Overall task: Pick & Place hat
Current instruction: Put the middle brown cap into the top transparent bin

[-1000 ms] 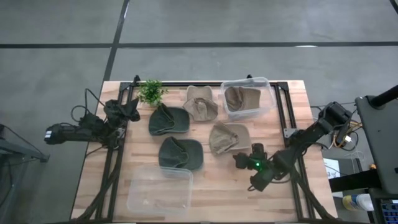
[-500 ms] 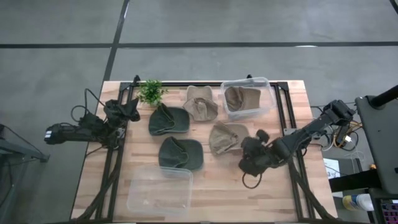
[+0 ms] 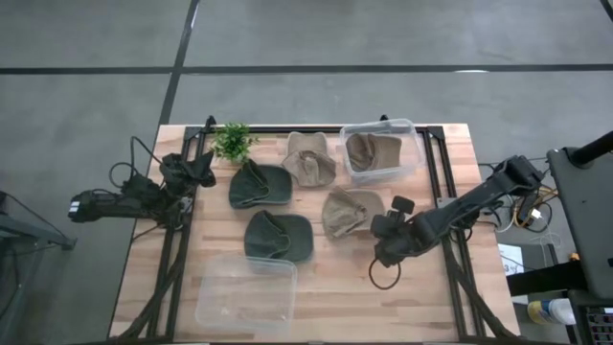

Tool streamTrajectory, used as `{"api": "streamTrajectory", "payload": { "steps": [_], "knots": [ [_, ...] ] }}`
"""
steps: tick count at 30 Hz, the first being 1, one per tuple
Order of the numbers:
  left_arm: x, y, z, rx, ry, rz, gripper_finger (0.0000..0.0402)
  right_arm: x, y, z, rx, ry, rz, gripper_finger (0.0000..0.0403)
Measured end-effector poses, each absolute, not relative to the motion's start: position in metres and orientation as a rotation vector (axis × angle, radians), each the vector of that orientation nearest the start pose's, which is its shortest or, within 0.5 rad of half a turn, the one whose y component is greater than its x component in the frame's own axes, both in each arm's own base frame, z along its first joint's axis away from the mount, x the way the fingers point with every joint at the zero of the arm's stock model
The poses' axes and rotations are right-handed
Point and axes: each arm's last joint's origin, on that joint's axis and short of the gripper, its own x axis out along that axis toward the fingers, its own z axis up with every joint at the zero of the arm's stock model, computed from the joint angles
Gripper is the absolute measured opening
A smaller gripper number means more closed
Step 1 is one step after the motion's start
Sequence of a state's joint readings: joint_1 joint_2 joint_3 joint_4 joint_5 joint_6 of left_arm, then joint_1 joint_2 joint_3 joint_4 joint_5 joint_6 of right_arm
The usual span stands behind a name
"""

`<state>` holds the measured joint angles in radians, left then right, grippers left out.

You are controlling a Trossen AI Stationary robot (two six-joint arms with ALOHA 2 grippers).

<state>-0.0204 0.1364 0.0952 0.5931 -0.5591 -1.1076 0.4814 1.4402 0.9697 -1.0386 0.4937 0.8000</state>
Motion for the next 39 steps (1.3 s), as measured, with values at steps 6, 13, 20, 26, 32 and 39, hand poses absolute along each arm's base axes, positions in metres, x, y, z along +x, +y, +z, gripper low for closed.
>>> {"api": "streamTrajectory", "payload": {
  "steps": [6, 13, 20, 26, 32, 39],
  "knots": [
    [0.085, 0.014, 0.237, -1.211, -0.778, 0.177, 0.0, 0.214, 0.092, 0.199, -0.037, 1.197, -0.531, 0.0141],
    [0.085, 0.014, 0.237, -1.211, -0.778, 0.177, 0.0, 0.216, 0.086, 0.185, -0.105, 1.172, -0.483, 0.0141],
    [0.085, 0.014, 0.237, -1.23, -0.781, 0.17, 0.0, 0.219, 0.089, 0.187, -0.051, 1.217, -0.405, 0.0141],
    [0.085, 0.014, 0.237, -1.222, -0.78, 0.173, 0.0, 0.225, 0.093, 0.198, -0.039, 1.188, -0.367, 0.0141],
    [0.085, 0.014, 0.237, -1.223, -0.781, 0.184, 0.0, 0.223, 0.086, 0.182, -0.092, 1.173, -0.379, 0.0141],
    [0.085, 0.014, 0.237, -1.221, -0.781, 0.187, 0.0, 0.221, 0.083, 0.172, -0.088, 1.176, -0.375, 0.0141]
  ]
}}
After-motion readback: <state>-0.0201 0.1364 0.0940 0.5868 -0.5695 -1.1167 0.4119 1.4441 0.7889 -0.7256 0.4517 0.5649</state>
